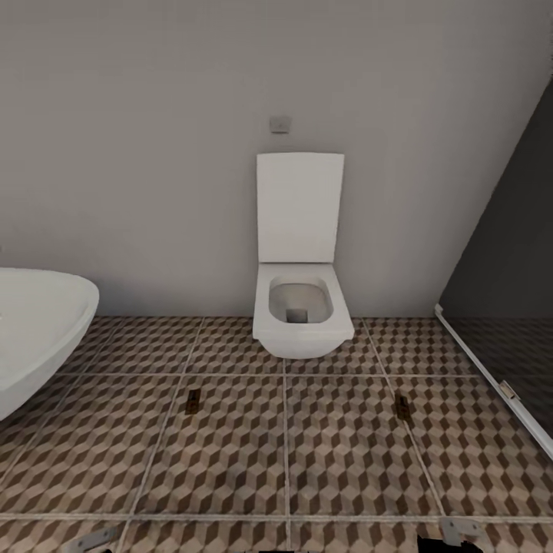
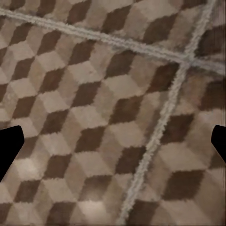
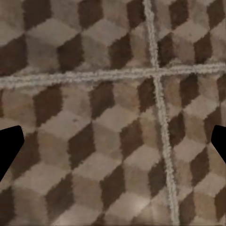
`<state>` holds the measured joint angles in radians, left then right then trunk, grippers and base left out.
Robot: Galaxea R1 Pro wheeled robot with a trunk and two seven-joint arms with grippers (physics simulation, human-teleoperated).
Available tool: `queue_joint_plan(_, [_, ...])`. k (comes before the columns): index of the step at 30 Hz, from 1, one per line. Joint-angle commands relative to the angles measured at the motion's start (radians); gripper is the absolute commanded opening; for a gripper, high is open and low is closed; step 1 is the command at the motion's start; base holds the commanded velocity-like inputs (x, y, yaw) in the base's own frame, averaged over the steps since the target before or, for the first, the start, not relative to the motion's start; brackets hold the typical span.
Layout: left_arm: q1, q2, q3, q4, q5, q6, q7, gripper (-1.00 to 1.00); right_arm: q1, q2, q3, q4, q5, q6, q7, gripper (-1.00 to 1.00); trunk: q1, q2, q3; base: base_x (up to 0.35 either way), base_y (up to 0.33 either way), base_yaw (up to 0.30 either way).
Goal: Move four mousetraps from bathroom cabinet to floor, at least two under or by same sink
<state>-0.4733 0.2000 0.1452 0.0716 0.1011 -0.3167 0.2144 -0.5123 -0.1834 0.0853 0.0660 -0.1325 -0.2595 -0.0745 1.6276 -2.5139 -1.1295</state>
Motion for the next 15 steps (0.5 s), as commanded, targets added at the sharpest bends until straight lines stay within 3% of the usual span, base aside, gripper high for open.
queue_joint_plan(1, [-0.001,0.0,0.002,0.004,0.009,0.005,-0.011,1.0,-0.002,0.002,0.009,0.004,-0.01,0.019,0.001,1.0,-0.001,0.0,0.003,0.0,0.0,0.0])
queue_joint_plan(7, [-0.001,0.001,0.002,0.004,0.01,0.023,-0.024,1.0,-0.002,0.004,0.01,0.004,-0.01,0.08,0.003,1.0,-0.003,0.001,0.026,0.0,0.0,0.0])
queue_joint_plan(15, [-0.001,-0.002,0.002,0.004,0.011,0.035,-0.032,1.0,-0.002,0.005,0.008,0.003,-0.01,0.096,0.004,1.0,-0.007,0.003,0.057,0.0,0.0,0.0])
